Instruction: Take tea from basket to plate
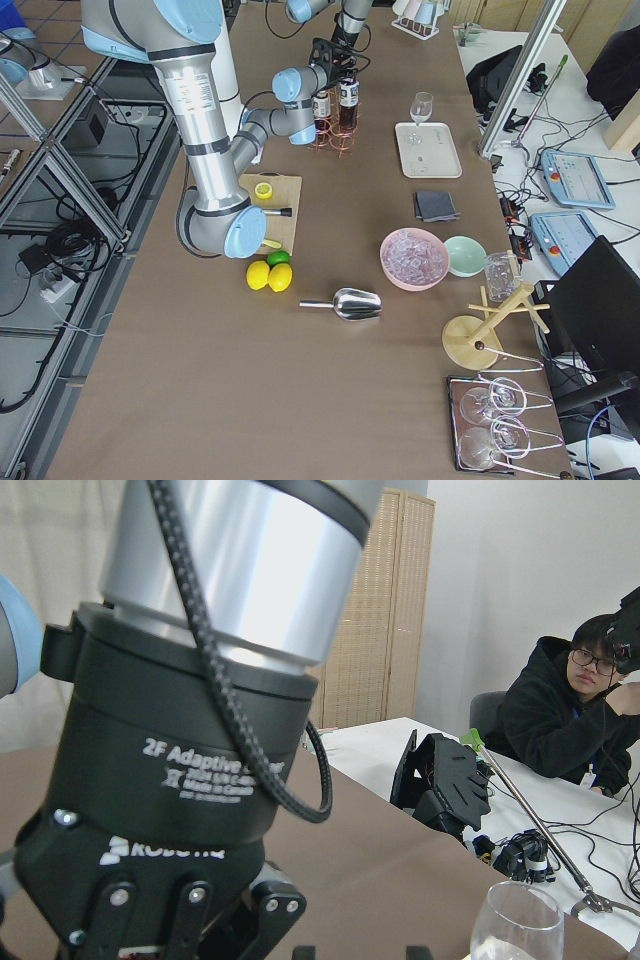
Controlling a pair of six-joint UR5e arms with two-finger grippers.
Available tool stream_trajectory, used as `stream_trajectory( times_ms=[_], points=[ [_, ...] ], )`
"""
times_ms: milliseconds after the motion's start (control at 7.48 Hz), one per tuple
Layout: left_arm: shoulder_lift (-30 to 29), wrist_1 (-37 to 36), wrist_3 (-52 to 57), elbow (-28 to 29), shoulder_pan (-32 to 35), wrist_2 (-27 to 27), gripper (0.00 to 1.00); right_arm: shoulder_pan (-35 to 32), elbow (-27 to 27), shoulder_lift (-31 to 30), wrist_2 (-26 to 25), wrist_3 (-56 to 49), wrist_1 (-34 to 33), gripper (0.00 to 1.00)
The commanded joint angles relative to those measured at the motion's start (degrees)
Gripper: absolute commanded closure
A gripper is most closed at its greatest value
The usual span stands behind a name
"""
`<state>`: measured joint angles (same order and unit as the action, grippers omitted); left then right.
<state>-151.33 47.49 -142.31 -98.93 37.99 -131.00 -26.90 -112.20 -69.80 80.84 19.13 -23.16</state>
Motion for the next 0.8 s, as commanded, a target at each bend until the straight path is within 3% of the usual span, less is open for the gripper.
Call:
stream_trajectory(
  times_ms=[0,134,401,535,668],
  points=[
    [0.25,-0.12,2.03,-0.56,-0.02,0.05,1.00,-2.80,-0.30,-0.69,0.99,0.12,-1.36,1.00],
    [0.25,-0.12,2.03,-0.48,-0.02,0.05,1.00,-4.20,0.75,-1.30,1.33,0.12,-1.19,1.00],
    [-0.01,-1.26,2.03,-0.39,-0.11,0.05,1.00,-11.29,6.96,-0.96,6.93,3.25,-0.57,1.00],
    [0.07,-1.96,2.03,-0.30,-0.11,0.05,1.00,-14.56,13.00,-0.26,8.01,5.37,4.22,1.00],
    [0.16,-2.66,2.03,-0.13,-0.03,0.05,1.00,-16.50,22.28,1.14,9.06,6.35,13.05,1.00]
  ],
)
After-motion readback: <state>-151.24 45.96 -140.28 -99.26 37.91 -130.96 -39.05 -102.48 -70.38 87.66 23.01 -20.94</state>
